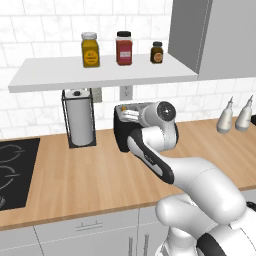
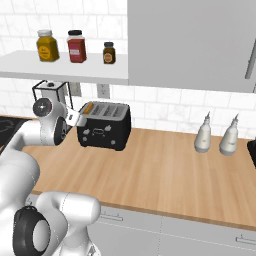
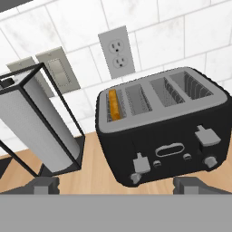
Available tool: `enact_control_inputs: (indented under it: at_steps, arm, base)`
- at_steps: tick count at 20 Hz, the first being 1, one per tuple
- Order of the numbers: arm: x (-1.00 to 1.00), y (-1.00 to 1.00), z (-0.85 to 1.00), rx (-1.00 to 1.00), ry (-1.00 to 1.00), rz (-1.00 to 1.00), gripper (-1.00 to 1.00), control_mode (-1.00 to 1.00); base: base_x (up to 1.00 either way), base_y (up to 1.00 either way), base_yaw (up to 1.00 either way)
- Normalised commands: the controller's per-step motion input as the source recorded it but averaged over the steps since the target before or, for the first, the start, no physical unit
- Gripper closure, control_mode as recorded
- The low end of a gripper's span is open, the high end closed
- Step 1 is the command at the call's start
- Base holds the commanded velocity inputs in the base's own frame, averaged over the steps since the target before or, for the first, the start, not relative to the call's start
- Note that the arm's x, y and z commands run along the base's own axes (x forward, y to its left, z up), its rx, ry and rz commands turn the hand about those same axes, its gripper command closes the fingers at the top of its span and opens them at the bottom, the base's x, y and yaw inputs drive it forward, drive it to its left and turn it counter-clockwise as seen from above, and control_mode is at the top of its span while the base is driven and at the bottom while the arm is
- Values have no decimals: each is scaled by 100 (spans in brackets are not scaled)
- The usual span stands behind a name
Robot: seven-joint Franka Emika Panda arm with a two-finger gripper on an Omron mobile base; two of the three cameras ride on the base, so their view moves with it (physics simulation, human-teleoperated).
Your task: Start the toaster. Once the lever pops up, take the bread to the plate on the dining counter.
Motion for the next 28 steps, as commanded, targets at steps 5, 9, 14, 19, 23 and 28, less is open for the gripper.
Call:
enact_control_inputs:
  at_steps: [5, 9, 14, 19, 23, 28]
  arm:
    - [0, 0, 0, 0, 0, 0, -100, -100]
    - [0, 0, 0, 0, 0, 0, -100, -100]
    - [0, 0, 0, 0, 0, 0, -100, -100]
    - [0, 0, 0, 0, 0, 0, -100, -100]
    - [0, 0, 0, 0, 0, 0, -100, -100]
    - [0, 0, 0, 0, 0, 0, -100, -100]
  base:
    - [0, 0, 0]
    - [0, 0, 0]
    - [0, 0, 0]
    - [0, 0, 0]
    - [0, 0, 0]
    - [0, 0, 0]
